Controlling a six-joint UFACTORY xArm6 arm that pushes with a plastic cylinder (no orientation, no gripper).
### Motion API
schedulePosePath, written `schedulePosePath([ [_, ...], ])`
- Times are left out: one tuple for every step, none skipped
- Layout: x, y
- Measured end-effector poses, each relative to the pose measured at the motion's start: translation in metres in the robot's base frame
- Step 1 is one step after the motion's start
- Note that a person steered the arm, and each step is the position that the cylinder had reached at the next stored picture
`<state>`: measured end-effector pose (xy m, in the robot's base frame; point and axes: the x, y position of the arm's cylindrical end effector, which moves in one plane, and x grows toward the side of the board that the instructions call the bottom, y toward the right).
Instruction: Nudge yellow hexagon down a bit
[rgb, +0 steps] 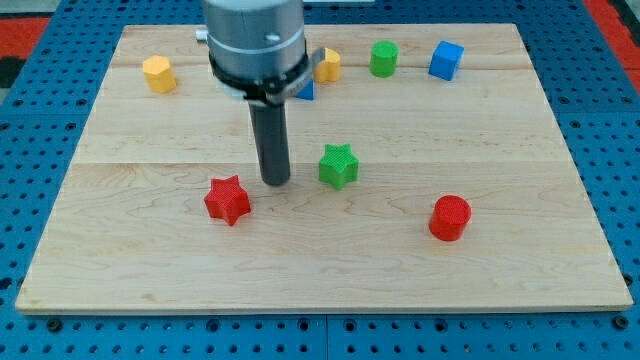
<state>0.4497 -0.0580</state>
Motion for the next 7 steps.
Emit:
schedulePosePath([
  [-0.049, -0.030],
  [-0.093, -0.063],
  [-0.144, -0.092],
  [-0.182, -0.123],
  [-0.186, -0.175],
  [-0.167, -0.188],
  [-0.167, -0.188],
])
